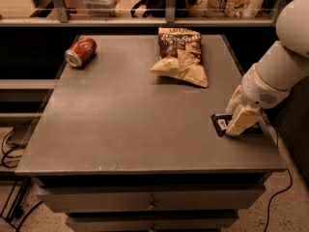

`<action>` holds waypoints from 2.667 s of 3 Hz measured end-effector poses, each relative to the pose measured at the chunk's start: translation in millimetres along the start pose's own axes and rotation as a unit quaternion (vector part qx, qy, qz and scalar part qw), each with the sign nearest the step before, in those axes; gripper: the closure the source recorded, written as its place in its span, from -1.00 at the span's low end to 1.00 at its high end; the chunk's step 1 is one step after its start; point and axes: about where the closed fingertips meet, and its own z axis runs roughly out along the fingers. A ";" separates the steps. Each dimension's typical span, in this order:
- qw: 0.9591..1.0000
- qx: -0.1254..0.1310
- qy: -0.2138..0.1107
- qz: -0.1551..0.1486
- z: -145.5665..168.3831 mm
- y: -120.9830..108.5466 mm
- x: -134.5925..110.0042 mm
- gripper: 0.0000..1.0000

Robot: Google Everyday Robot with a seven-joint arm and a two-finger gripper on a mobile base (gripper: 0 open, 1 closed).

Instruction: Move rxbar chocolate near coke can

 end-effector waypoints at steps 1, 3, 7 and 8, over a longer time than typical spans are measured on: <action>1.000 0.007 -0.008 -0.002 -9.5 -1.8 -4.7 0.74; 0.995 0.058 -0.077 -0.039 -82.0 -16.3 -61.4 1.00; 0.968 0.045 -0.242 -0.049 -101.4 -24.5 -147.9 1.00; 0.948 0.026 -0.314 -0.044 -87.4 -38.7 -195.8 1.00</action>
Offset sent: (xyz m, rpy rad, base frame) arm 0.0155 0.0269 0.0924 0.1038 -0.1530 0.0331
